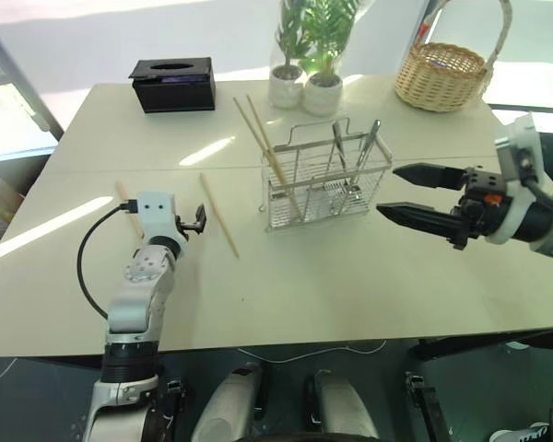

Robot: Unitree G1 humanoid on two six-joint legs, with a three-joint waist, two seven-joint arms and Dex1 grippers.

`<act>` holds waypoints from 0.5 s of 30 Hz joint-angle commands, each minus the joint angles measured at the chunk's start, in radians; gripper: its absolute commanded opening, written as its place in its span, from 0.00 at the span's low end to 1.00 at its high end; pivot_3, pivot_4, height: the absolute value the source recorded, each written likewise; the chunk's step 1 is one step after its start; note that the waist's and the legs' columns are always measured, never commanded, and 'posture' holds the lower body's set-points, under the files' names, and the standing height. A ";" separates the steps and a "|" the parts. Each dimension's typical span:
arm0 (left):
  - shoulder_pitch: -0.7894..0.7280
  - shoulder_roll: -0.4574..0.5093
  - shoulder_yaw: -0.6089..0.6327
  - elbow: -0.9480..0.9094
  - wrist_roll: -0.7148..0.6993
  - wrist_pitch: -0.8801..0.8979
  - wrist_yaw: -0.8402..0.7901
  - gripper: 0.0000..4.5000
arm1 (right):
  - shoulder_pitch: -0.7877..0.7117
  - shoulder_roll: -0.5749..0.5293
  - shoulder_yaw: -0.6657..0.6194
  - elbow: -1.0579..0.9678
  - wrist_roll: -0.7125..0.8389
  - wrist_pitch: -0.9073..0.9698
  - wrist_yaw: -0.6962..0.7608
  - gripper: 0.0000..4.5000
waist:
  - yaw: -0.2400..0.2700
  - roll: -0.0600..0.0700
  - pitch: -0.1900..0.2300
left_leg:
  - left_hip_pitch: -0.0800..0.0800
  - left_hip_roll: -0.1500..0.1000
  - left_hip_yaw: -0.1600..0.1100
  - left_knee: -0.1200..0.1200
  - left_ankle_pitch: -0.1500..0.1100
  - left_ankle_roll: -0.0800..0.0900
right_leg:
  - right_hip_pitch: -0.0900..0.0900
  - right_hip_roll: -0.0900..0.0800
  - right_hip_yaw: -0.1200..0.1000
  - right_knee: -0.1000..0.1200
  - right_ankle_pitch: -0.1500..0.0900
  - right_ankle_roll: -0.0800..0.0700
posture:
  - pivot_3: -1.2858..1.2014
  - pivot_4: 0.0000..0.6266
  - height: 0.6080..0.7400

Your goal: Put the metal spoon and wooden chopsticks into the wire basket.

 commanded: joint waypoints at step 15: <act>-0.252 -0.168 0.048 -0.114 0.007 0.476 0.219 1.00 | 0.006 0.012 0.016 -0.022 -0.001 -0.057 -0.012 0.99 | 0.001 -0.002 0.001 | -0.001 0.000 0.000 0.003 0.000 0.000 | 0.001 0.000 -0.001 0.000 0.003 0.005 | 0.52 0.24 1.00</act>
